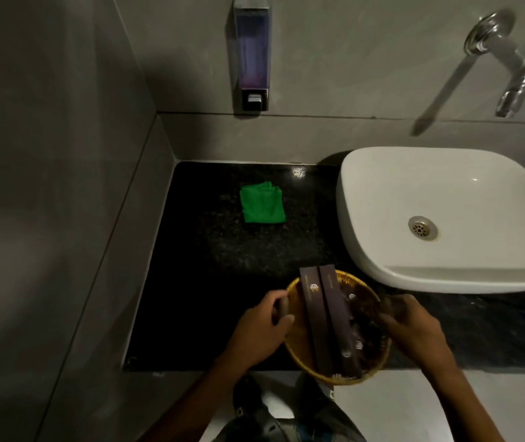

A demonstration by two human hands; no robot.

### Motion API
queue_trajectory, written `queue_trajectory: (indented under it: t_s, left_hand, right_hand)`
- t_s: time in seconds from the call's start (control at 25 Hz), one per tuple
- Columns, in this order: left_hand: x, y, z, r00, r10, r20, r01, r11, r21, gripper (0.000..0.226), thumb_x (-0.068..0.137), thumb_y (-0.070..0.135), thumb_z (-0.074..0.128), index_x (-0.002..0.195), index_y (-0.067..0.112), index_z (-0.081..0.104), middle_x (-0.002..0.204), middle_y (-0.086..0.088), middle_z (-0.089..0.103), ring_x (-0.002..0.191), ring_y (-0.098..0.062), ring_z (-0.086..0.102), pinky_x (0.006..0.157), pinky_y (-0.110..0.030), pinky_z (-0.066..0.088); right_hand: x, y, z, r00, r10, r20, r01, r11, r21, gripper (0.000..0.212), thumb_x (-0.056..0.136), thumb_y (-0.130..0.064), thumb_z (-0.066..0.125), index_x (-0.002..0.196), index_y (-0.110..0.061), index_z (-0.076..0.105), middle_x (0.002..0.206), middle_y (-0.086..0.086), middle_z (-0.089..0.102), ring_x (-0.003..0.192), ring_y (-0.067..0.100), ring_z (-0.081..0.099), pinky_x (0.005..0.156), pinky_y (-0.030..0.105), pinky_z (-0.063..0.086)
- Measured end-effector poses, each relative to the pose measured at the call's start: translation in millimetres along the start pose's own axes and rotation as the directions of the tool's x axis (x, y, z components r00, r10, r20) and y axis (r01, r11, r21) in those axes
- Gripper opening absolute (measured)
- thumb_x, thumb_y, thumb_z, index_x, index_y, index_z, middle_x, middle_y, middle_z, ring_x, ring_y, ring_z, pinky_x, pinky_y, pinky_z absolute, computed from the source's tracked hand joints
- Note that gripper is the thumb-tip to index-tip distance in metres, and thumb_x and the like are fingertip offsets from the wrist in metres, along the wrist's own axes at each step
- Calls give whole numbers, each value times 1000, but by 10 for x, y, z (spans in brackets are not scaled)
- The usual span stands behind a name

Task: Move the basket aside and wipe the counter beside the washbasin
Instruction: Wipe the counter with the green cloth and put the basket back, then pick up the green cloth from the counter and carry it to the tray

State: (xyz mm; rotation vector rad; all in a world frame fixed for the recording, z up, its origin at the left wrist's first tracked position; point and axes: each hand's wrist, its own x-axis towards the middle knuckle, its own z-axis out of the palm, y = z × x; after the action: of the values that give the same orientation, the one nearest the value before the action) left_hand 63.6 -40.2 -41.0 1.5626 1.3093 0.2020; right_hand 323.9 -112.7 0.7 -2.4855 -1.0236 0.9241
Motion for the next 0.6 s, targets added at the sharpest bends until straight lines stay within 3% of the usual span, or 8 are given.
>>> queue_trajectory:
  t_s: [0.12, 0.24, 0.36, 0.44, 0.48, 0.6]
  left_hand:
    - [2, -111, -418, 976, 2, -216, 15, 997, 76, 49, 87, 29, 62, 132, 39, 47, 121, 0, 67, 108, -17, 64, 90, -32, 49]
    - [-28, -264, -858, 938, -29, -346, 59, 995, 77, 49, 90, 24, 60, 138, 30, 47, 128, -7, 64, 114, -25, 60, 94, -35, 45]
    - [-84, -454, -1043, 885, -116, -450, 128, 992, -5, 47, 95, 25, 55, 140, 27, 46, 133, -12, 60, 118, -29, 57, 94, -36, 43]
    - [-92, -552, -1045, 869, -144, -474, 135, 989, -55, 46, 95, 24, 54, 140, 26, 46, 134, -13, 60, 114, -25, 59, 90, -32, 42]
    - [-80, -577, -1044, 867, -145, -477, 125, 989, -73, 46, 95, 23, 54, 140, 27, 46, 134, -12, 60, 113, -24, 59, 90, -32, 43]
    - [-62, -623, -1012, 863, -148, -482, 119, 989, -91, 48, 95, 23, 54, 141, 29, 44, 139, -9, 58, 123, -29, 56, 97, -39, 46]
  right_hand:
    - [-12, -316, 207, 991, -100, 85, 90, 989, 118, 27, 86, -21, 72, 111, -18, 61, 83, -12, 63, 74, 4, 61, 73, 34, 55]
    - [55, -761, 538, 972, -221, 77, 202, 959, 196, 25, 90, -24, 67, 113, -18, 62, 89, -5, 66, 83, 14, 67, 79, 34, 57]
    - [161, -1076, 846, 945, -286, 160, 242, 938, 248, 29, 90, -19, 68, 117, -17, 60, 86, -13, 63, 79, 4, 63, 67, 16, 51]
    - [331, -1199, 936, 936, -296, 190, 264, 948, 180, 23, 90, -25, 67, 111, -17, 60, 81, -15, 63, 79, 6, 67, 60, 7, 46]
    - [451, -1296, 917, 942, -301, 149, 281, 949, 141, 24, 90, -30, 68, 109, -17, 62, 85, -11, 67, 86, 14, 70, 65, 8, 48]
    - [966, -1695, 838, 961, -275, -17, 273, 946, 175, 38, 88, -35, 69, 115, -9, 68, 110, 9, 74, 108, 25, 67, 91, 30, 50]
